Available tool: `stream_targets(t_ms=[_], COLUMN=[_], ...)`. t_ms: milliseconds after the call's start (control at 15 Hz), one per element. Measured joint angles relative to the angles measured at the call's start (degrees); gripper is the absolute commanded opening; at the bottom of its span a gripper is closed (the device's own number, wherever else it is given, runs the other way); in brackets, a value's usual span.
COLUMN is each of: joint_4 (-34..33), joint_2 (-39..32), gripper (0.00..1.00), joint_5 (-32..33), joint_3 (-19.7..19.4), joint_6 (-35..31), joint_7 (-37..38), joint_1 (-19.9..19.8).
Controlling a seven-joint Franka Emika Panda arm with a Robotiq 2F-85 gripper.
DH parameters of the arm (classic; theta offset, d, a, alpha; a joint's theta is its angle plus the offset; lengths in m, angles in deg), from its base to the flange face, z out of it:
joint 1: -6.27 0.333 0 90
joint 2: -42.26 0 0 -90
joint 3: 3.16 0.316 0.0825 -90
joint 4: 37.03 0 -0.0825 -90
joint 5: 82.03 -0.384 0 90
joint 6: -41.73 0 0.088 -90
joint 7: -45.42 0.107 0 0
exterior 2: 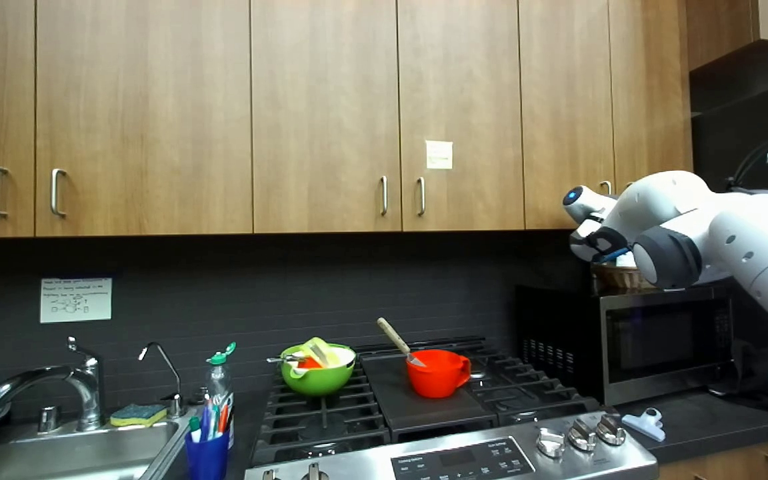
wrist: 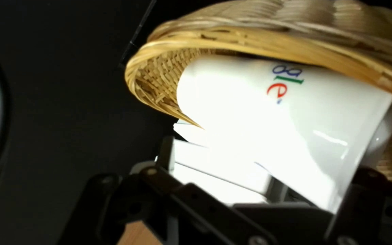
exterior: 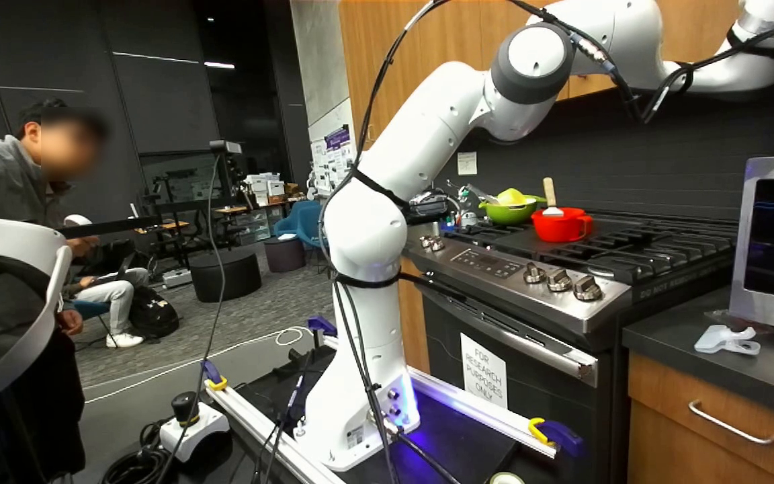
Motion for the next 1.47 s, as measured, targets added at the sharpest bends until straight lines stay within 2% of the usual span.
stream_targets(t_ms=[267, 333, 400, 533, 800, 1000, 1333, 1467], joint_4=[-2.6, -2.9, -3.2, -3.4, -3.6, -3.6, -4.4, -4.9], joint_2=[-2.3, -2.7, -2.9, -3.1, -3.1, -3.1, -3.1, -3.2], gripper=[1.00, 0.75, 0.74, 0.61, 0.28, 0.08, 0.00, 0.02], joint_5=[2.5, 2.8, 2.8, 2.8, 2.8, 2.8, 2.7, 2.5], joint_3=[-2.2, -2.5, -2.6, -2.6, -2.6, -2.6, -2.6, -2.6], joint_6=[0.0, 0.0, 0.0, 0.2, 0.9, 2.1, 5.4, 6.7], joint_7=[1.7, 1.9, 1.9, 1.9, 1.9, 1.9, 1.9, 2.0], joint_1=[0.1, 0.1, 0.0, 0.0, 0.0, 0.0, -0.1, -0.2])
